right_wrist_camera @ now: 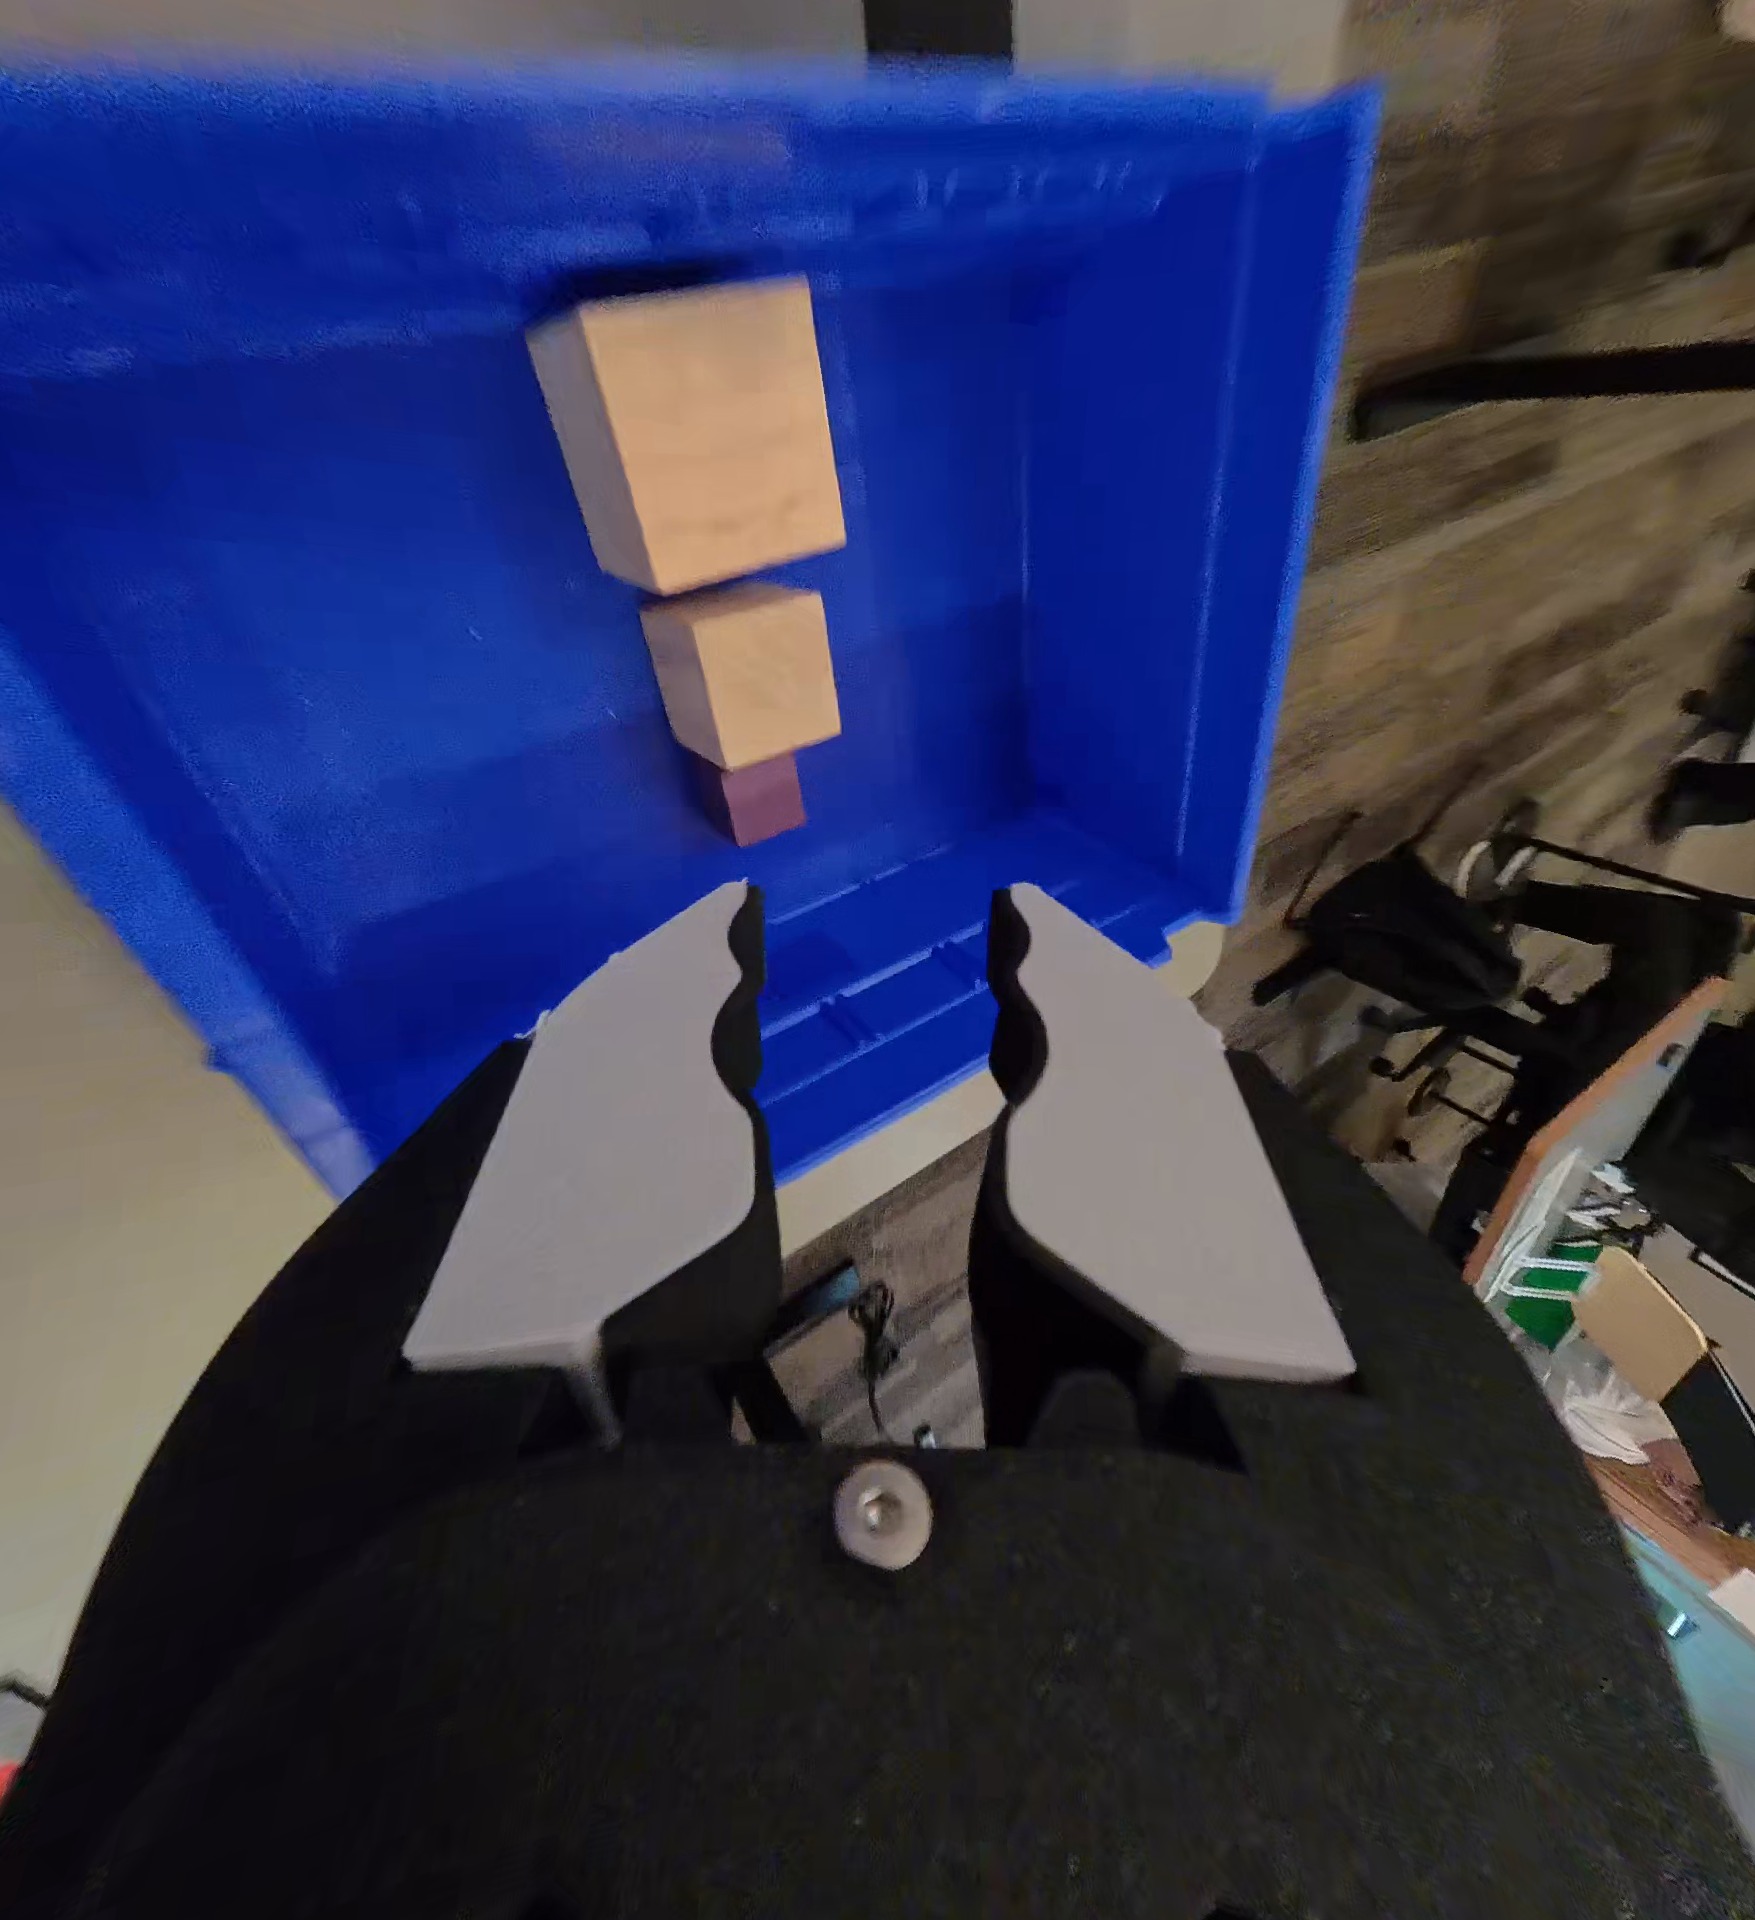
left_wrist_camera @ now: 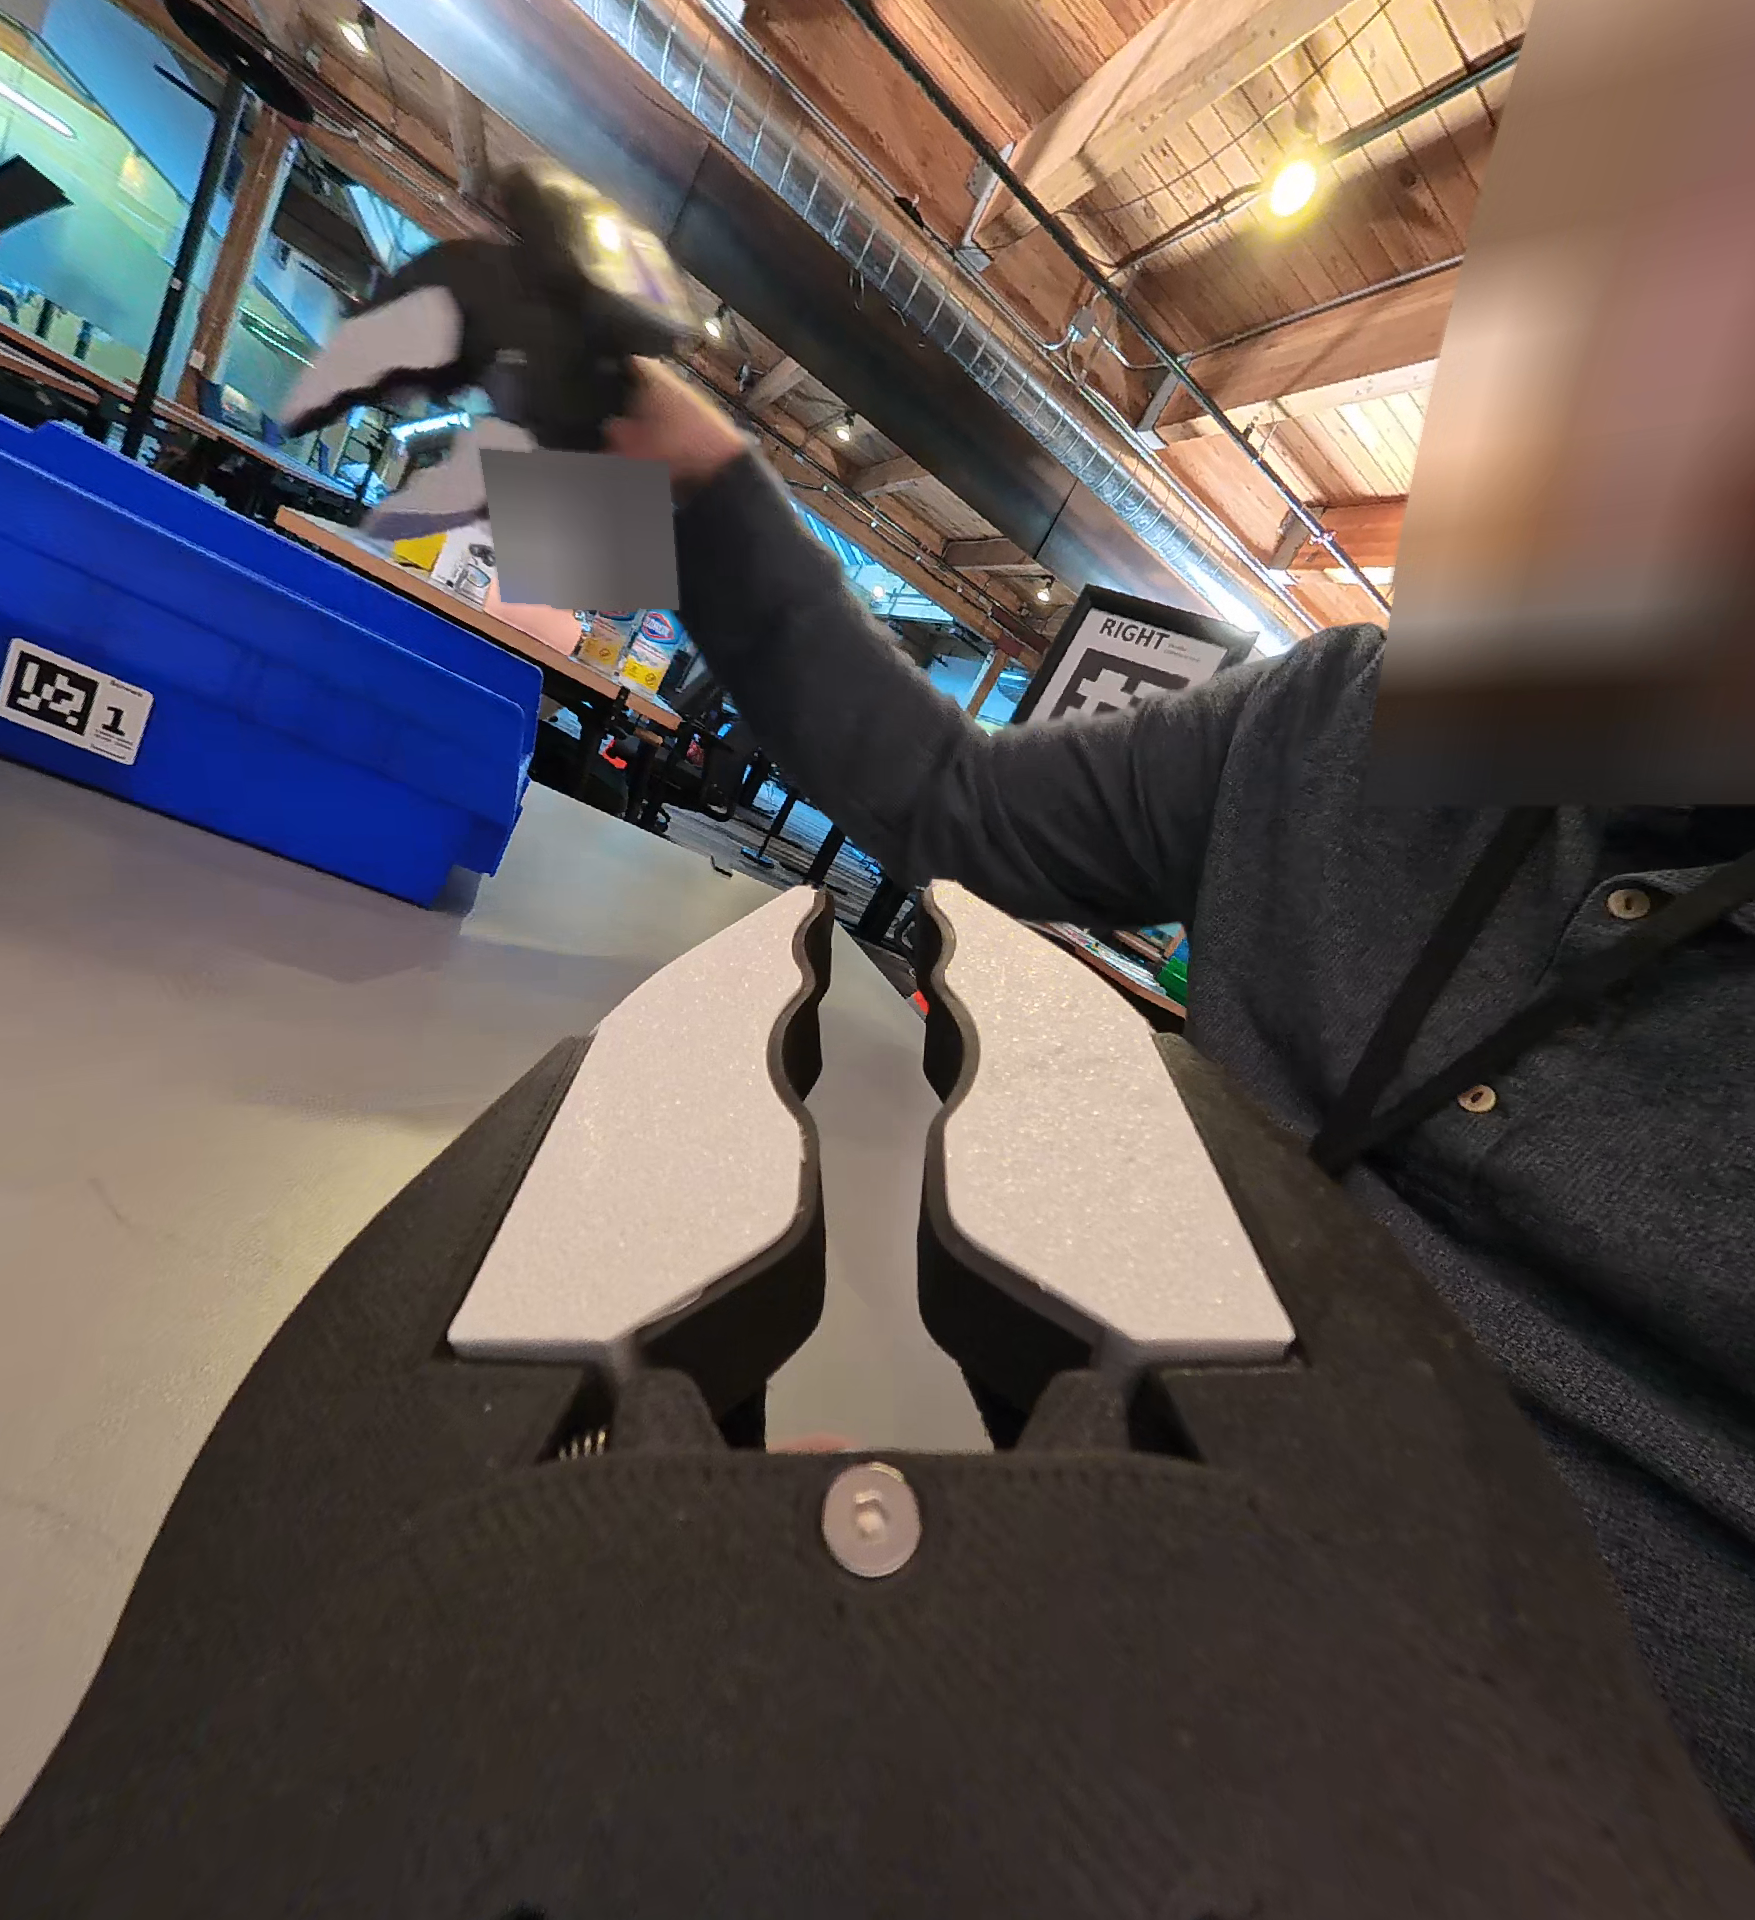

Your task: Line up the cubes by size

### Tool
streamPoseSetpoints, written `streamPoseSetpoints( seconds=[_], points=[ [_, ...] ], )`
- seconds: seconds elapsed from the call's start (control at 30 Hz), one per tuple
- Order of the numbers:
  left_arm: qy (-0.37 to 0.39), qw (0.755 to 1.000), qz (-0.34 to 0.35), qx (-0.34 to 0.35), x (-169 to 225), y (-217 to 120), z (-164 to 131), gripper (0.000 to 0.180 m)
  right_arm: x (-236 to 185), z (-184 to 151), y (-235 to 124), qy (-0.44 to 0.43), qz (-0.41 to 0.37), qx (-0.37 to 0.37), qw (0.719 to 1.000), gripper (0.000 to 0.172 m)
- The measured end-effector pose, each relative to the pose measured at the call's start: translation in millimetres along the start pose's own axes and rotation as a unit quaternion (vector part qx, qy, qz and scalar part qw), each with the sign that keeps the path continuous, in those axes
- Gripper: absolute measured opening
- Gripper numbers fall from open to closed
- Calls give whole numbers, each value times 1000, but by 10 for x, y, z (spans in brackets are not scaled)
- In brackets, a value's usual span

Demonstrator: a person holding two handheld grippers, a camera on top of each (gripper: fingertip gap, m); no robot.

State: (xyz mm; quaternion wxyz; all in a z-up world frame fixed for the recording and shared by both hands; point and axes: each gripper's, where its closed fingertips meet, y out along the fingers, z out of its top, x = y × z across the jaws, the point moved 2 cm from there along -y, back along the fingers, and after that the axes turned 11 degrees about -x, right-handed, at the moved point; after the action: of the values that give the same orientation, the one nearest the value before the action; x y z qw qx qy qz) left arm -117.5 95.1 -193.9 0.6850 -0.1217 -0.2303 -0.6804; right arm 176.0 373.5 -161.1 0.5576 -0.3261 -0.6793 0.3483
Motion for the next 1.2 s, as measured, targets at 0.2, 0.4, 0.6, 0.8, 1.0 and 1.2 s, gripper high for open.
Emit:
streamPoseSetpoints(
  seconds=[0.2,0.4,0.6,0.8,1.0,1.2],
  points=[
    [4,1000,6,-6,3,16,-15,14,-525,531,-737,47,-79,90,992,17],
    [9,1000,13,-12,9,28,-31,14,-1153,1434,-1073,90,-68,221,969,0],
    [14,1000,19,-19,-1,58,-67,14,-1379,2245,-1204,185,-51,353,916,0],
    [20,999,25,-32,11,93,-80,14,-1471,2798,-1067,238,-30,440,865,0],
    [27,998,29,-40,21,107,-92,16,-1454,2953,-791,273,-34,476,835,0],
    [72,994,52,-69,46,148,-106,17,-1557,2975,-644,252,-47,484,837,0]
  ],
)
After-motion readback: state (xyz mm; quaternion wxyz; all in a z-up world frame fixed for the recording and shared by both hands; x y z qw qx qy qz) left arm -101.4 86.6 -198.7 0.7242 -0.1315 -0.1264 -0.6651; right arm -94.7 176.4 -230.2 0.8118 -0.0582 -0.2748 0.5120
